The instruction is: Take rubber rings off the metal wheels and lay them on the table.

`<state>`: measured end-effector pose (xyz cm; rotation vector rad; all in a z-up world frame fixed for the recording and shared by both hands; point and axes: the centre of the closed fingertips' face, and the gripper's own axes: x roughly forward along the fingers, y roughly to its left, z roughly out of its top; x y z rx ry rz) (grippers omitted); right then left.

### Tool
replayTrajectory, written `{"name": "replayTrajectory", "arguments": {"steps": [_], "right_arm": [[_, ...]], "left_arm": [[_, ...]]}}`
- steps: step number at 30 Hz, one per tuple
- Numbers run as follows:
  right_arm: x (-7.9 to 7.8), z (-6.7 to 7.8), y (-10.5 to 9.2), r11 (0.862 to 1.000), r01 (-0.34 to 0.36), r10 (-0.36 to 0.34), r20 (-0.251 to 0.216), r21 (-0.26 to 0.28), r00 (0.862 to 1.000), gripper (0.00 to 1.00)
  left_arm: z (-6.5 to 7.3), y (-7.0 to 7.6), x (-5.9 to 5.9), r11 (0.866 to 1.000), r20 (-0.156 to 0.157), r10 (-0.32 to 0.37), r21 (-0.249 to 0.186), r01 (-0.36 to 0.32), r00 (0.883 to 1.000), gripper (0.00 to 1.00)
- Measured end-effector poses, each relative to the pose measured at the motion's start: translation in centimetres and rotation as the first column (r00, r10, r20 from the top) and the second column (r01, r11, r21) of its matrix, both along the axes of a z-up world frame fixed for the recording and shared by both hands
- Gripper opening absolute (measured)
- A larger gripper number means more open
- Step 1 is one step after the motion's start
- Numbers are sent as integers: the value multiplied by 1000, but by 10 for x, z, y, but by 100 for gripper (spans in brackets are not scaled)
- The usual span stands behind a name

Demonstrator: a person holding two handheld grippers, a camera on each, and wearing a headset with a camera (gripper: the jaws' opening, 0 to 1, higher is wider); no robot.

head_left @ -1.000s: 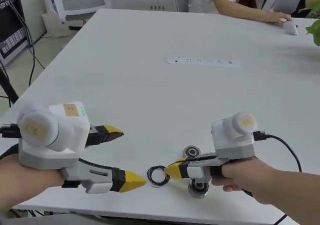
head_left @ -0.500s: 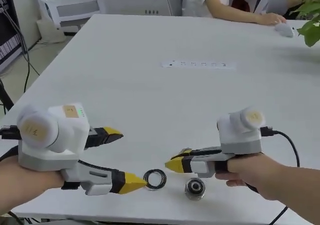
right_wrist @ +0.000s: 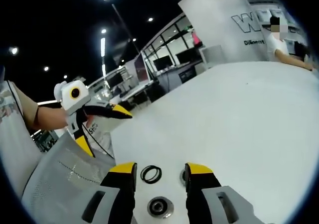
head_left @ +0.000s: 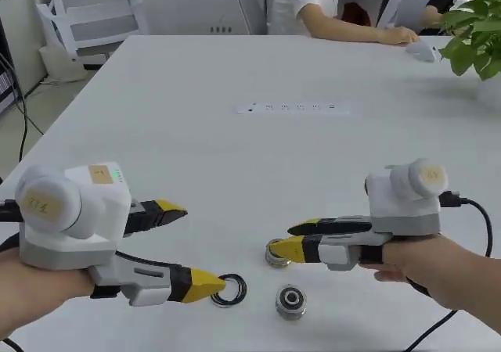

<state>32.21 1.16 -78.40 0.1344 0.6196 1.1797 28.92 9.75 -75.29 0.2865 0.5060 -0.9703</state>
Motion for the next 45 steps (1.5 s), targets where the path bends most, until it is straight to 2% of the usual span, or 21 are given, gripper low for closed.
{"name": "replayTrajectory", "arguments": {"steps": [5,7,19,24,30,45], "right_arm": [[-8,14,-13,1000,8,-9,40,16,999,43],[-11,17,-18,1000,8,-8,68,5,998,45],[-26,30,-47,999,26,-21,166,-28,986,59],[-36,31,-52,998,2,13,218,-66,976,67],[-40,27,-61,997,17,2,229,-80,973,72],[-54,26,-74,983,24,33,296,-184,955,80]], "left_arm": [[3,-5,-1,1000,2,-5,-8,5,1000,72],[3,-7,-2,1000,2,-4,-11,4,1000,72],[3,-11,-8,1000,-5,-5,-24,5,1000,73],[2,-10,-11,999,-10,6,-34,-6,1000,74],[4,-5,-15,999,-9,28,-44,-28,1000,75],[13,12,-26,994,12,95,-57,-94,995,79]]}}
